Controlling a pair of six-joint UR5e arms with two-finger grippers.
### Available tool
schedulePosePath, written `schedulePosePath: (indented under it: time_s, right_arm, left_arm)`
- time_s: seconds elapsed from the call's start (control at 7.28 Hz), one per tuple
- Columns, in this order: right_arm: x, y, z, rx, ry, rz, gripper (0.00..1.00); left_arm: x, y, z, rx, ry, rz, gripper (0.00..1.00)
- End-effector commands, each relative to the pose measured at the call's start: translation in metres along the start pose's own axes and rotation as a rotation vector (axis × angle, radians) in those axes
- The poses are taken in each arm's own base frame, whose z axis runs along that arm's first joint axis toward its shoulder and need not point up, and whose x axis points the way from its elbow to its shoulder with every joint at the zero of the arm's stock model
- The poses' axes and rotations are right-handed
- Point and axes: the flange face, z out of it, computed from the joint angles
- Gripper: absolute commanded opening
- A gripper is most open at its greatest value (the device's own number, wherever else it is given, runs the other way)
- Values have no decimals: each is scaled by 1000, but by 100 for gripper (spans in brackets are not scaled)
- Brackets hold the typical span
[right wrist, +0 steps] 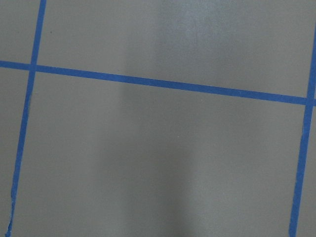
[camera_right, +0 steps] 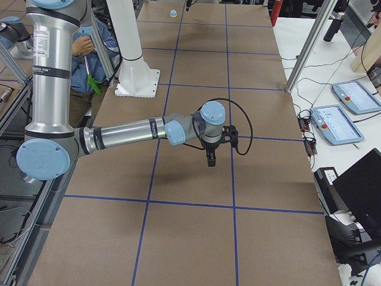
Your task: Place and press bell with both arms
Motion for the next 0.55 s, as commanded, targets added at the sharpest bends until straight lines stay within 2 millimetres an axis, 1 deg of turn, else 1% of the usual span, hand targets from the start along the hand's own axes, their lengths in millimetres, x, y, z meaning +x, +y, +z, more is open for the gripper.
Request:
schedulePosePath:
  time_s: [0.0, 0.14, 0.27, 0.41]
  right_arm:
    - [-8, 0, 1, -3, -12, -14, 100]
    - [-9, 1, 1, -4, -13, -19, 100]
    - [-11, 1, 3, -8, -14, -22, 100]
    - [-13, 3, 3, -9, -15, -27, 100]
  left_arm:
    - [-30, 70, 30, 5, 5, -109, 100]
    - [-25, 77, 29, 53, 13, -203, 100]
    - [-23, 78, 35, 28, 9, -188, 100]
    - [-21, 80, 49, -30, -1, -163, 100]
